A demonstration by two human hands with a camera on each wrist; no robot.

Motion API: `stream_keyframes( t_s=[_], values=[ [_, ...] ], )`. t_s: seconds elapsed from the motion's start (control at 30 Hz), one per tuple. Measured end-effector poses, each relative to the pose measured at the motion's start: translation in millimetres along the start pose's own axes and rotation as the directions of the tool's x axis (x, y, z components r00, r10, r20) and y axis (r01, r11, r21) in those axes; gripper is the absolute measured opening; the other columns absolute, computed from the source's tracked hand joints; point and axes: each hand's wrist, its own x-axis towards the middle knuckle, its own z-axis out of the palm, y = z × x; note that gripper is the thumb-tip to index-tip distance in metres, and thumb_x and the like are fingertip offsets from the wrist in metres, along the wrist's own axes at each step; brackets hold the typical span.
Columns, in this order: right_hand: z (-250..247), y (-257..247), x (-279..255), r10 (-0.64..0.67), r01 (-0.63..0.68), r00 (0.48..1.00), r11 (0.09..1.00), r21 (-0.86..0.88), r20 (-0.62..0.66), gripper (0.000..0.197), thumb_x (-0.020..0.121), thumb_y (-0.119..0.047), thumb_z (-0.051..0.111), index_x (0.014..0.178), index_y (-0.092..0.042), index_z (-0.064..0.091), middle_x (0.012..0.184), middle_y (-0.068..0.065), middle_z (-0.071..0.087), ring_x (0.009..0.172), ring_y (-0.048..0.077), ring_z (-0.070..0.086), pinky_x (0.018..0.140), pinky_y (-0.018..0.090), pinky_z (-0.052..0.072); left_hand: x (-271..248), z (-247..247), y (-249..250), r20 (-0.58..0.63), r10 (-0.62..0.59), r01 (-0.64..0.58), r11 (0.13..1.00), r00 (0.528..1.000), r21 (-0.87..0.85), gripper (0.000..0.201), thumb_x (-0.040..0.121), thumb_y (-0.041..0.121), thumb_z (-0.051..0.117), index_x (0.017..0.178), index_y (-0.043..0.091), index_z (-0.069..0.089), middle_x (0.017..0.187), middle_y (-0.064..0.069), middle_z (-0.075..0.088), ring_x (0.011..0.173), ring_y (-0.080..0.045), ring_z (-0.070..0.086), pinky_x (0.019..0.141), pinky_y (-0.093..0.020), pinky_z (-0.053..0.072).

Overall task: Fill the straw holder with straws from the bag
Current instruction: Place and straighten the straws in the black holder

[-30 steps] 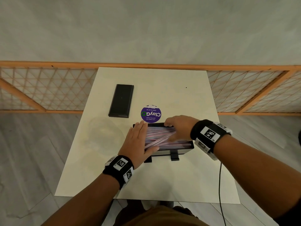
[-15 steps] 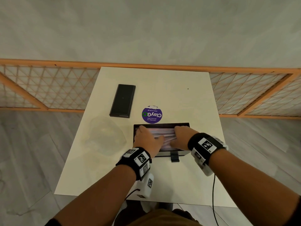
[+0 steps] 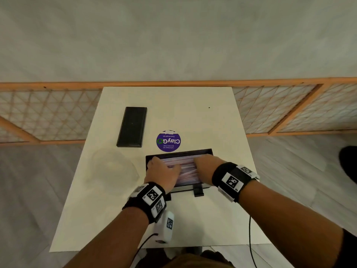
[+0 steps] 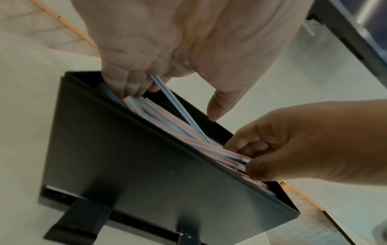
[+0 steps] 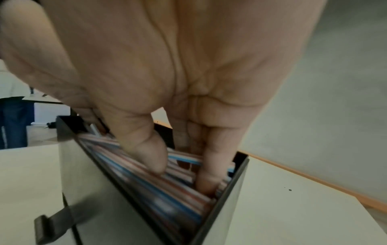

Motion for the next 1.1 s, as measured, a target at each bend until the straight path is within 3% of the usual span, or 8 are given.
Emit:
stream_keyframes(
  t_s=[0.2, 0.4, 0.53, 0.67, 0.8, 0.9, 1.03, 1.1],
  values=[
    [0.8, 1.2, -4.4, -0.047, 0.052, 0.994, 0.997, 0.052, -0.1, 0.025, 0.097, -0.017, 0.054, 0.122, -0.014, 0.059, 0.119, 0.011, 0.064, 0.106, 0.029, 0.066, 0.089, 0.036, 0.053, 3.6, -2.7, -2.3, 0.0, -0.01, 0.01, 0.999, 1.0, -0.033, 0.059, 0.087, 0.048, 0.067, 0.128, 0.011, 0.046, 0.126, -0.009, 0.048, 0.103, -0.027, 0.058, 0.09, -0.045, 0.056],
    [-7.6, -0.9, -9.8, -0.061, 0.077, 0.978, 0.994, 0.073, -0.197, 0.024, 0.093, -0.02, 0.052, 0.117, -0.017, 0.056, 0.114, 0.006, 0.061, 0.102, 0.027, 0.063, 0.083, 0.034, 0.051, -7.9, -14.3, -1.4, -0.096, 0.294, -0.259, 0.927, 0.951, 0.272, 0.041, 0.099, 0.038, 0.056, 0.136, 0.022, 0.046, 0.132, -0.002, 0.047, 0.113, -0.018, 0.053, 0.089, -0.032, 0.055],
    [-10.3, -7.0, -12.6, -0.087, 0.116, 0.966, 0.987, 0.108, -0.243, 0.025, 0.095, -0.028, 0.051, 0.116, -0.016, 0.057, 0.111, 0.005, 0.063, 0.092, 0.023, 0.058, 0.074, 0.03, 0.041, -8.9, -20.0, -5.8, -0.096, 0.404, -0.355, 0.877, 0.91, 0.323, 0.039, 0.099, 0.04, 0.059, 0.134, 0.025, 0.054, 0.136, 0.002, 0.046, 0.12, -0.016, 0.049, 0.096, -0.031, 0.052],
    [-8.1, -11.6, -12.5, -0.108, 0.155, 0.943, 0.98, 0.127, -0.314, 0.024, 0.098, -0.029, 0.047, 0.112, -0.014, 0.059, 0.105, 0.005, 0.062, 0.091, 0.022, 0.06, 0.075, 0.03, 0.046, -7.2, -16.4, -17.8, -0.037, 0.504, -0.467, 0.823, 0.863, 0.324, 0.041, 0.099, 0.043, 0.058, 0.134, 0.022, 0.058, 0.138, 0.002, 0.048, 0.123, -0.016, 0.049, 0.103, -0.031, 0.05],
    [0.7, -6.5, -3.7, -0.045, 0.064, 0.986, 0.991, 0.119, -0.158, 0.023, 0.095, -0.025, 0.048, 0.111, -0.013, 0.059, 0.114, 0.007, 0.06, 0.101, 0.026, 0.062, 0.082, 0.032, 0.05, -7.2, -8.4, -32.6, 0.036, 0.503, -0.5, 0.843, 0.863, 0.201, 0.044, 0.101, 0.041, 0.055, 0.14, 0.02, 0.051, 0.148, 0.003, 0.039, 0.134, -0.015, 0.042, 0.108, -0.028, 0.045],
    [11.8, -3.6, -1.5, -0.009, 0.013, 0.999, 0.995, 0.102, -0.04, 0.032, 0.093, -0.026, 0.051, 0.121, -0.012, 0.056, 0.125, 0.01, 0.055, 0.11, 0.03, 0.06, 0.095, 0.039, 0.053, -6.1, -1.0, -43.7, 0.116, 0.513, -0.526, 0.838, 0.85, 0.144, 0.055, 0.098, 0.044, 0.057, 0.145, 0.02, 0.043, 0.155, 0.003, 0.032, 0.142, -0.017, 0.036, 0.114, -0.035, 0.042],
    [13.3, -3.9, -0.4, -0.019, 0.026, 0.998, 0.993, 0.116, -0.067, 0.029, 0.095, -0.027, 0.048, 0.118, -0.012, 0.057, 0.121, 0.008, 0.055, 0.108, 0.028, 0.058, 0.088, 0.034, 0.05, -7.1, 2.7, -52.0, 0.126, 0.535, -0.549, 0.823, 0.836, 0.145, 0.066, 0.095, 0.045, 0.061, 0.151, 0.02, 0.036, 0.162, 0.003, 0.022, 0.151, -0.018, 0.024, 0.12, -0.039, 0.035],
    [11.2, -3.4, 1.0, 0.002, 0.017, 0.993, 0.987, 0.159, -0.115, 0.032, 0.093, -0.033, 0.048, 0.117, -0.014, 0.058, 0.118, 0.007, 0.056, 0.102, 0.025, 0.059, 0.085, 0.033, 0.051, -7.1, 1.1, -52.2, 0.106, 0.572, -0.581, 0.788, 0.813, 0.202, 0.071, 0.094, 0.051, 0.061, 0.152, 0.02, 0.033, 0.165, 0.001, 0.017, 0.155, -0.022, 0.013, 0.126, -0.044, 0.021]
  ],
)
